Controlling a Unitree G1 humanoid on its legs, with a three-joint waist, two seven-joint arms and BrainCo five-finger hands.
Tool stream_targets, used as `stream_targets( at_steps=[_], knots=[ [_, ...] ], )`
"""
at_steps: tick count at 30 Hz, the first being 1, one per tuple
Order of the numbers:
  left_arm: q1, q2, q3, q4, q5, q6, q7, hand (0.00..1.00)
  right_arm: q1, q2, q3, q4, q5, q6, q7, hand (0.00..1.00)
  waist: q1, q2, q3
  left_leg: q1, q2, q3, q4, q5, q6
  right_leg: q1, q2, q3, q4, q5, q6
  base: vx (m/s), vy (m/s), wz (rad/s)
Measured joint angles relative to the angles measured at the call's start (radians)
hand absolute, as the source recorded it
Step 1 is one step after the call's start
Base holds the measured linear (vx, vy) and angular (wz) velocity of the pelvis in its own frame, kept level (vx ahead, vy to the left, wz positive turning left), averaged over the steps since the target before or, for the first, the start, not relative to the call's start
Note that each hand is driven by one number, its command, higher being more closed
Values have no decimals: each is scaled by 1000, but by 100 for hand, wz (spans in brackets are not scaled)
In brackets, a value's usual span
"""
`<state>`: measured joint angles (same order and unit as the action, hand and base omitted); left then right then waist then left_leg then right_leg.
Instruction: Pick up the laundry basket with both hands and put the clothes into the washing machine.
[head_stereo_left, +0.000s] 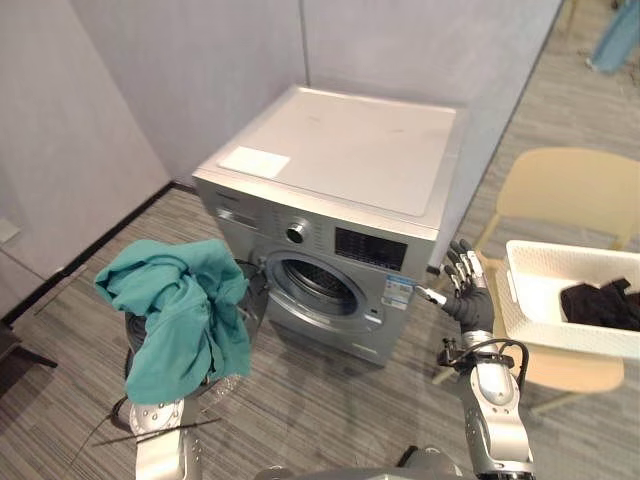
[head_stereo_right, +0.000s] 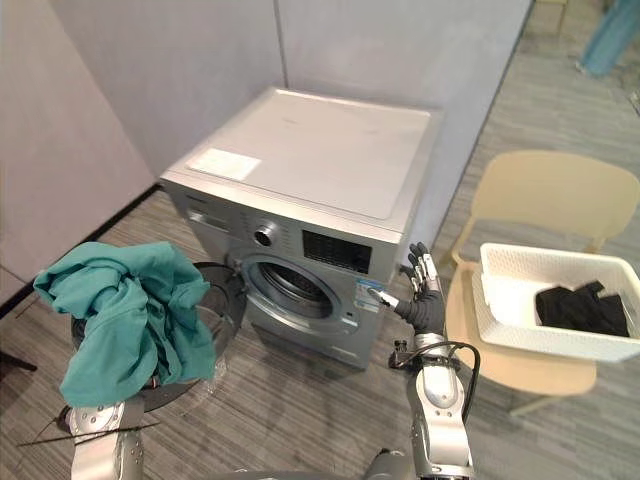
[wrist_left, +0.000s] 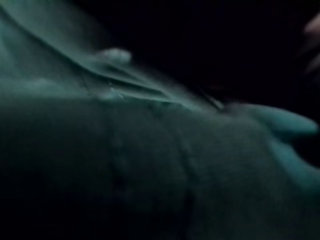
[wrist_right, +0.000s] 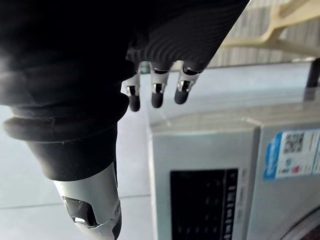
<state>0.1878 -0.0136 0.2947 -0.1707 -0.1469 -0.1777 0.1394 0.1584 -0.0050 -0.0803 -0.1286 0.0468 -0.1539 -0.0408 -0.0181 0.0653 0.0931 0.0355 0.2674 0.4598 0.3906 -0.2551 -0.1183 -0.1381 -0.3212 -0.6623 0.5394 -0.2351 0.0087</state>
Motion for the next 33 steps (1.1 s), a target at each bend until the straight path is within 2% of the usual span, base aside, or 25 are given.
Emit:
stream_targets(
  at_steps=[1, 2, 3, 4, 5, 6, 7, 8, 9, 10, 11, 12, 13, 14, 16, 17, 19, 24, 28, 29, 30, 33],
  knots=[
    [-5, -6, 6, 12, 0, 0, 2, 100, 2, -5, -1, 0, 0, 5, -1, 0, 1, 7, 4, -1, 20, -8, 32, 0, 0, 16, 24, 0, -15, -1, 1, 219, -139, -37],
    [-11, -20, 27, 28, 0, 0, 12, 100, 5, -5, 1, 0, -1, 5, -1, 0, 3, 24, 14, -15, 70, -33, 135, 2, 3, 50, 70, 4, -47, -4, 2, 205, -146, -55],
    [-10, -31, 50, 33, -1, -1, 20, 100, 8, -6, 3, 0, 0, 5, 0, 0, 8, 39, 22, -48, 120, -73, 264, 20, 36, 83, 112, 20, -72, -12, 0, 194, -139, -59],
    [-10, -31, 62, 43, -1, -1, 21, 100, 12, -6, 6, 0, 0, 5, 0, 0, 9, 45, 26, -73, 139, -105, 330, 44, 74, 96, 126, 30, -82, -16, -2, 168, -94, -56],
    [-10, -30, 73, 62, -2, -1, 27, 100, 21, -7, 10, -1, 1, 5, 3, 0, 10, 46, 28, -109, 150, -153, 410, 101, 121, 118, 141, 43, -101, -21, -7, 172, -62, -41],
    [-9, -28, 86, 85, -12, -1, 38, 100, 39, -6, 10, -1, 1, 5, 3, 0, 14, 39, 32, -150, 146, -209, 484, 137, 107, 151, 148, 59, -134, -22, -11, 213, -59, -43],
    [-8, -28, 87, 96, -18, -1, 39, 100, 46, -6, 0, -2, 1, 5, 3, 0, 17, 29, 35, -179, 143, -221, 481, 84, 64, 161, 146, 74, -151, -17, -2, 193, -37, -31],
    [-8, -28, 87, 97, -19, -1, 39, 100, 45, -11, -11, -2, 1, 5, -1, 0, 15, 29, 35, -193, 139, -221, 462, 67, 56, 165, 146, 78, -160, -15, 1, 226, -6, -32],
    [-8, -28, 86, 96, -20, -1, 38, 100, 46, -19, -33, -2, 2, 5, -3, 0, 17, 28, 36, -210, 130, -221, 394, 43, 57, 175, 145, 92, -181, -9, 11, 228, 46, -38],
    [-4, -29, 88, 97, -20, -2, 38, 100, 46, -26, -48, -2, 1, 5, -8, 0, 21, 20, 34, -211, 111, -228, 239, 44, 50, 185, 132, 109, -194, 0, 26, 222, 78, -36],
    [-2, -29, 88, 97, -20, -2, 37, 100, 46, -27, -49, -2, 1, 5, -9, 0, 21, 19, 33, -209, 104, -230, 205, 45, 49, 185, 129, 111, -194, 2, 29, 182, 150, -37],
    [7, -35, 87, 96, -20, -4, 37, 100, 46, -34, -58, -2, 1, 4, -12, 0, 20, 22, 30, -195, 77, -241, 70, 68, 31, 186, 118, 122, -194, 8, 39, 194, 230, -33],
    [22, -49, 87, 97, -20, -4, 37, 100, 50, -44, -77, 0, 1, 4, -18, 0, 20, 45, 19, -198, 63, -254, -39, 179, 16, 187, 124, 143, -193, 16, 58, 196, 254, -40],
    [30, -48, 89, 101, -20, -4, 37, 100, 51, -43, -85, 9, 1, 7, -22, 0, 24, 44, 13, -188, 59, -260, -40, 166, -19, 189, 118, 154, -195, 19, 68, 222, 238, -22],
    [41, -35, 88, 105, -20, -3, 34, 100, 83, 6, -108, 2, -5, 8, -23, 0, 8, -26, 9, -169, -5, -262, -62, 160, -20, 191, 67, 171, -204, 35, 93, 205, 205, 15],
    [51, -29, 87, 107, -20, 0, 32, 100, 98, 32, -111, 2, -12, 9, -22, 0, 4, -52, 10, -165, -25, -261, -66, 152, -7, 203, 50, 173, -216, 45, 98, 139, 166, 22],
    [88, -30, 64, 115, -21, 7, 12, 100, 121, 55, -113, 2, -21, 10, -21, 0, 9, -66, 8, -133, -42, -247, -71, 142, 7, 225, 39, 198, -231, 77, 95, 114, 140, 2],
    [160, -41, 21, 153, -45, 7, -35, 100, 152, 66, -119, 3, -58, 12, -20, 0, 19, -67, 6, -92, -44, -201, -90, 130, 18, 234, 41, 253, -260, 95, 100, 37, 40, -19],
    [199, -62, -73, 182, -76, 17, -81, 100, 232, 68, -137, 8, -68, 34, -15, 0, 24, -41, 30, -99, -38, -166, -102, 130, 17, 216, 45, 254, -265, 90, 107, -35, -15, -14],
    [204, -62, -82, 182, -79, 17, -86, 100, 247, 68, -139, 11, -67, 33, -16, 0, 24, -47, 33, -103, -35, -161, -101, 128, 15, 210, 45, 254, -264, 88, 110, -86, -46, -12],
    [208, -63, -92, 183, -93, 17, -96, 100, 272, 66, -147, 54, -71, 33, -21, 0, 25, -46, 39, -128, -18, -153, -86, 116, -2, 190, 57, 254, -265, 86, 114, -77, -33, -13],
    [201, -61, -90, 194, -130, 17, -97, 100, 272, 66, -147, 149, -102, 37, -25, 0, 28, -71, 59, -168, 1, -151, -55, 101, -4, 173, 59, 250, -264, 69, 137, -106, -39, -6]
  ],
)
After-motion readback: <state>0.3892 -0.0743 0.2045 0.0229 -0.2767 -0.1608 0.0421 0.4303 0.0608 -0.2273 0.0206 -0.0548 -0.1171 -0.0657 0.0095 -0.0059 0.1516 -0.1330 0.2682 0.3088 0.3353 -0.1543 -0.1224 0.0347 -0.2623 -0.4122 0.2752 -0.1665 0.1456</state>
